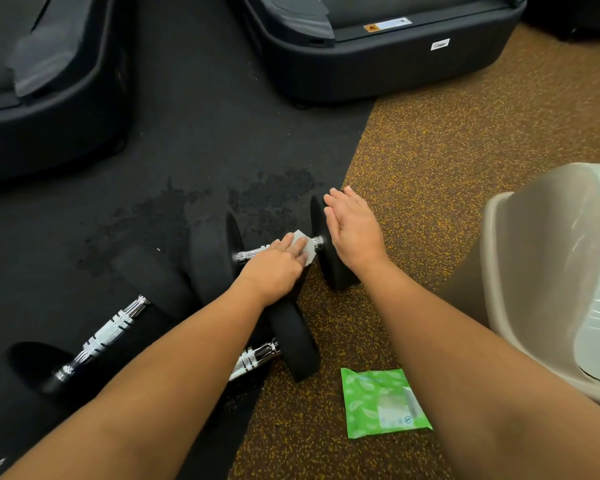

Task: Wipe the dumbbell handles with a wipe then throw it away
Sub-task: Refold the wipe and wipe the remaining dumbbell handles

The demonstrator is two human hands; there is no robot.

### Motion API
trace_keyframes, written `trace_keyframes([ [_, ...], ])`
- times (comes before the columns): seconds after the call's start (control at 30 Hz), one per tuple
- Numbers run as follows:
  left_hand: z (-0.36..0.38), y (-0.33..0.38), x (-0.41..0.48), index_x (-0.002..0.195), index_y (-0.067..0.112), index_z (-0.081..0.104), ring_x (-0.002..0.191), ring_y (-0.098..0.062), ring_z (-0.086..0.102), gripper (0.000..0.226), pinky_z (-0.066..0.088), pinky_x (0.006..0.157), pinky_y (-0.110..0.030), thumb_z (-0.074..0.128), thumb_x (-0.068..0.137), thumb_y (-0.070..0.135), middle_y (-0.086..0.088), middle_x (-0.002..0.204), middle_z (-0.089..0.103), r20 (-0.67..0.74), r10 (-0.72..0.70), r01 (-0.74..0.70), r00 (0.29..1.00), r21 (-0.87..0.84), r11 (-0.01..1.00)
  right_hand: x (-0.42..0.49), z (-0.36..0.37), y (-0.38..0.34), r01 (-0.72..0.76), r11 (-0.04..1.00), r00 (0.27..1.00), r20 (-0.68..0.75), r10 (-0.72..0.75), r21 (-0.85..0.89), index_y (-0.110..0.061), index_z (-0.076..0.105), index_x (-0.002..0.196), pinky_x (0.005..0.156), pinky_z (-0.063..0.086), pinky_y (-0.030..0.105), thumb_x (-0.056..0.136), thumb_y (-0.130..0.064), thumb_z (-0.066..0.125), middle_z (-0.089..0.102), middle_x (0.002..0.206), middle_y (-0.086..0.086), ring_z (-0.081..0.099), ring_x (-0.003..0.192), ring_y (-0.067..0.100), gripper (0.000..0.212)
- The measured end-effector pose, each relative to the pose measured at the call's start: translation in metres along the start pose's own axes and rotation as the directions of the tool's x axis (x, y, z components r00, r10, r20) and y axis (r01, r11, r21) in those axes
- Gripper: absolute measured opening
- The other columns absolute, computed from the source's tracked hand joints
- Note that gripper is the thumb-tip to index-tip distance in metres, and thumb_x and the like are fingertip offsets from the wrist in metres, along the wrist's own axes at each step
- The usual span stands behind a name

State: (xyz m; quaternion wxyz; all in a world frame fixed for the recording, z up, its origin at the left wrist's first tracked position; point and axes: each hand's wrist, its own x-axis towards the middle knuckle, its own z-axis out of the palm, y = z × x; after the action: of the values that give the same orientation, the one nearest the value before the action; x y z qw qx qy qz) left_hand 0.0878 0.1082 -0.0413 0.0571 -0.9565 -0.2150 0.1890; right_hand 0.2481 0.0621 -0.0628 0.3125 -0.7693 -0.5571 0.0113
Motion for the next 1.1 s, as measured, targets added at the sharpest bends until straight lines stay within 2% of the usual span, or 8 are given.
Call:
trace_keyframes([
  [0.2,-0.001,-0.009,-0.007,0.146,0.005,0.028,0.145,-0.034,0.011,0.048,0.025,0.116,-0.043,0.029,0.099,0.007,-0.015,0.159,0.006,0.033,-0.009,0.01,0.999,-0.026,1.0,0.0,-0.001,-0.001,-0.003,1.0,1.0,-0.009,0.003,0.002,-0.007,0.058,0.126,0.115,0.027,0.039,0.099,-0.025,0.04,0.055,0.135,0.009,0.039,0.136,0.027,0.037],
  [0.4,0.004,0.008,0.007,0.137,0.004,0.041,0.135,-0.036,0.026,0.041,0.033,0.106,-0.043,0.036,0.096,0.009,-0.019,0.152,0.021,-0.082,-0.061,0.055,0.995,-0.083,0.995,-0.001,0.0,-0.004,0.001,1.0,0.998,-0.061,0.0,0.015,-0.003,0.062,0.12,0.111,0.033,0.042,0.097,-0.026,0.039,0.061,0.127,0.014,0.046,0.13,0.033,0.04],
  [0.6,0.009,0.018,0.018,0.145,0.005,0.032,0.143,-0.041,0.009,0.046,0.016,0.116,-0.045,0.032,0.1,0.014,-0.02,0.156,0.01,-0.077,-0.062,0.058,0.995,-0.052,0.997,-0.001,-0.002,-0.004,-0.006,1.0,1.0,-0.016,0.007,0.012,-0.005,0.059,0.124,0.113,0.03,0.041,0.097,-0.027,0.036,0.057,0.132,0.012,0.041,0.134,0.03,0.042],
  [0.7,0.012,0.009,0.014,0.146,0.006,0.03,0.144,-0.038,0.007,0.047,0.015,0.117,-0.044,0.033,0.099,0.014,-0.018,0.158,0.007,-0.082,-0.044,0.04,0.996,-0.051,0.998,0.0,-0.001,-0.003,-0.001,1.0,1.0,-0.022,0.001,0.006,-0.004,0.059,0.123,0.114,0.029,0.04,0.097,-0.026,0.037,0.058,0.132,0.012,0.042,0.134,0.03,0.041],
  [0.8,0.017,0.003,0.006,0.146,0.007,0.029,0.145,-0.033,0.009,0.051,0.013,0.118,-0.041,0.039,0.096,0.008,-0.015,0.158,0.009,-0.092,-0.067,0.054,0.993,-0.135,0.989,-0.001,0.0,-0.003,0.009,1.0,0.999,-0.037,-0.009,0.0,-0.004,0.061,0.122,0.113,0.03,0.039,0.097,-0.028,0.036,0.059,0.13,0.013,0.044,0.132,0.03,0.043],
  [0.93,0.02,0.004,0.002,0.139,0.01,0.039,0.138,-0.027,0.029,0.052,0.025,0.113,-0.035,0.047,0.087,0.003,-0.008,0.152,0.028,-0.183,-0.271,0.186,0.945,-0.38,0.906,-0.001,0.0,-0.003,-0.001,1.0,0.999,-0.044,0.002,0.012,-0.006,0.06,0.123,0.113,0.03,0.037,0.097,-0.028,0.038,0.059,0.13,0.011,0.043,0.132,0.029,0.041],
  [1.03,0.009,0.012,0.013,0.125,0.012,0.053,0.115,-0.03,0.051,0.037,0.041,0.093,-0.036,0.049,0.088,0.008,-0.01,0.126,0.053,-0.117,-0.473,0.357,0.873,-0.507,0.785,-0.001,0.0,-0.002,-0.017,1.0,0.999,-0.033,0.018,0.019,-0.007,0.059,0.124,0.114,0.029,0.037,0.097,-0.028,0.038,0.058,0.132,0.009,0.041,0.134,0.027,0.04],
  [1.1,-0.004,0.015,0.022,0.115,0.012,0.06,0.103,-0.031,0.057,0.028,0.044,0.085,-0.037,0.049,0.089,0.011,-0.012,0.111,0.061,-0.071,-0.539,0.423,0.839,-0.539,0.729,0.0,0.0,-0.002,-0.013,1.0,0.999,-0.041,0.014,0.023,-0.006,0.06,0.124,0.114,0.029,0.038,0.097,-0.027,0.04,0.058,0.132,0.01,0.042,0.133,0.027,0.039],
])
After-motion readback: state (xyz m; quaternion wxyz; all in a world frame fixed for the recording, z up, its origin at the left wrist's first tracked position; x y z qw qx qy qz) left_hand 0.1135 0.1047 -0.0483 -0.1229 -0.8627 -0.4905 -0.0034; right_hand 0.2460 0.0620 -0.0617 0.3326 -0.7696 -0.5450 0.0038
